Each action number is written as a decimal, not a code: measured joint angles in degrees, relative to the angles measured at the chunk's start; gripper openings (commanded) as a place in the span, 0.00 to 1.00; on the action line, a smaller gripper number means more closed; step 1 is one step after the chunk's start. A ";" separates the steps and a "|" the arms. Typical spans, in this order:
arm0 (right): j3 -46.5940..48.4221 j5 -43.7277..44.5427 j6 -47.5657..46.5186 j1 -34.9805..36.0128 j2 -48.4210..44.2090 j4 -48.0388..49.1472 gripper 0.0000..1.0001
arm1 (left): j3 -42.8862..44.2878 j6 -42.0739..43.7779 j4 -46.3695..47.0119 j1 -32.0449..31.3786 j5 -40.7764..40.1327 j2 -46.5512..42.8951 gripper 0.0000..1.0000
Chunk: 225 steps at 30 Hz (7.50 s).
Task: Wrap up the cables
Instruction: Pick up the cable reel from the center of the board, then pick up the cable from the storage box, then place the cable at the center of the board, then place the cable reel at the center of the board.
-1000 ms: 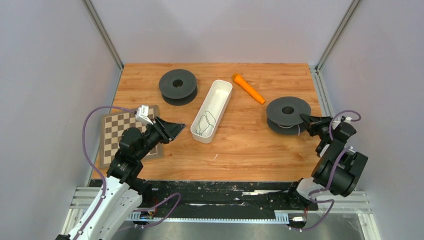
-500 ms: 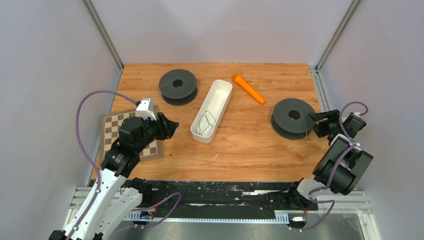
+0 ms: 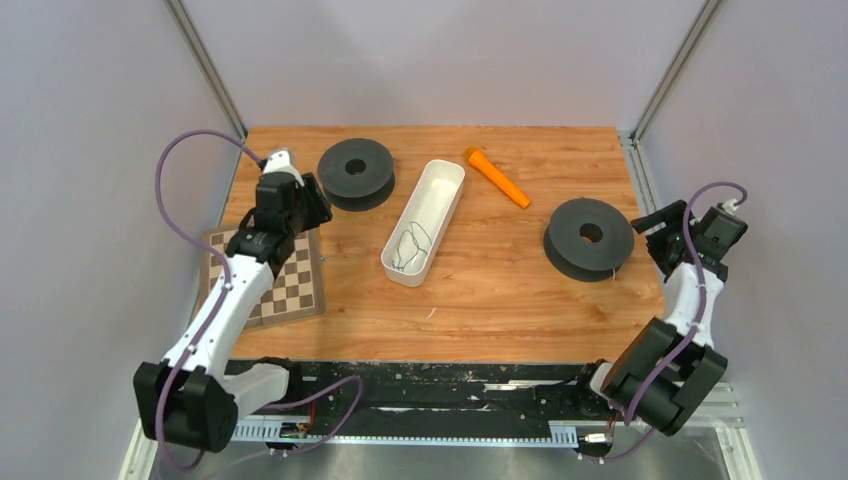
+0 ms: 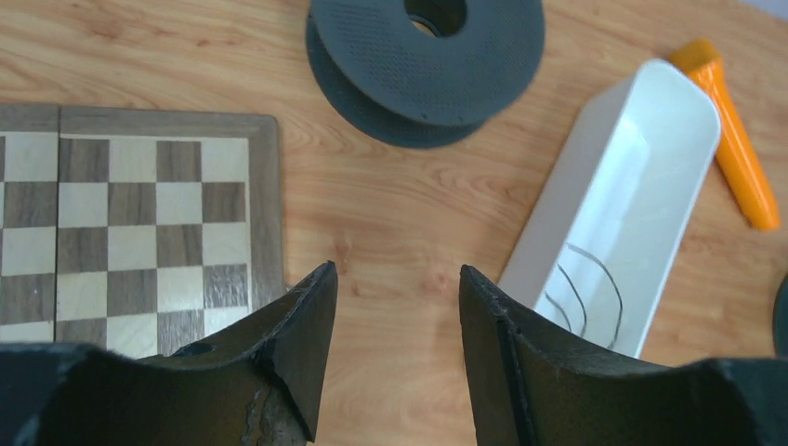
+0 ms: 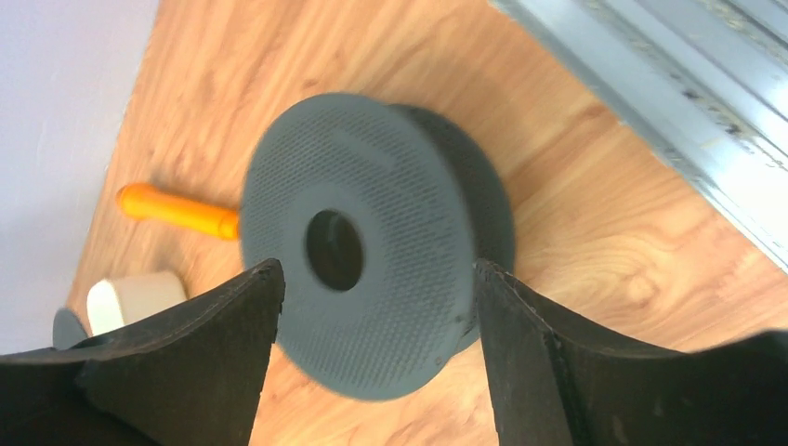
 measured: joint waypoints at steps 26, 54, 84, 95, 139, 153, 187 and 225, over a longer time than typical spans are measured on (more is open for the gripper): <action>-2.10 21.44 1.22 76.70 -17.46 5.27 0.73 | 5.49 -19.91 40.61 24.98 40.24 44.68 0.63; 2.54 26.99 0.46 83.54 -11.65 6.95 0.72 | 14.23 -29.22 49.16 24.74 47.47 50.40 0.00; 19.67 24.35 -24.81 81.99 22.73 11.93 0.46 | 4.92 7.13 -10.03 0.59 21.46 -15.19 0.00; 23.30 23.80 -26.18 80.83 31.47 11.93 0.44 | 1.01 9.22 -16.31 -0.42 26.12 -25.92 0.00; -6.69 36.39 -16.09 73.99 -21.24 9.53 0.13 | -9.88 4.09 -8.92 -12.17 38.75 -30.93 0.00; -7.89 33.46 -7.85 73.96 -20.68 1.64 0.45 | -8.96 6.25 -11.58 -12.35 35.52 -30.08 0.00; -11.76 21.75 -1.33 73.88 -24.70 -3.52 0.45 | -8.92 9.81 -15.37 -26.32 11.10 -21.73 0.25; -12.90 24.65 -8.04 75.06 -10.99 -2.10 0.50 | -7.78 7.89 -11.10 -26.60 19.74 -23.30 0.53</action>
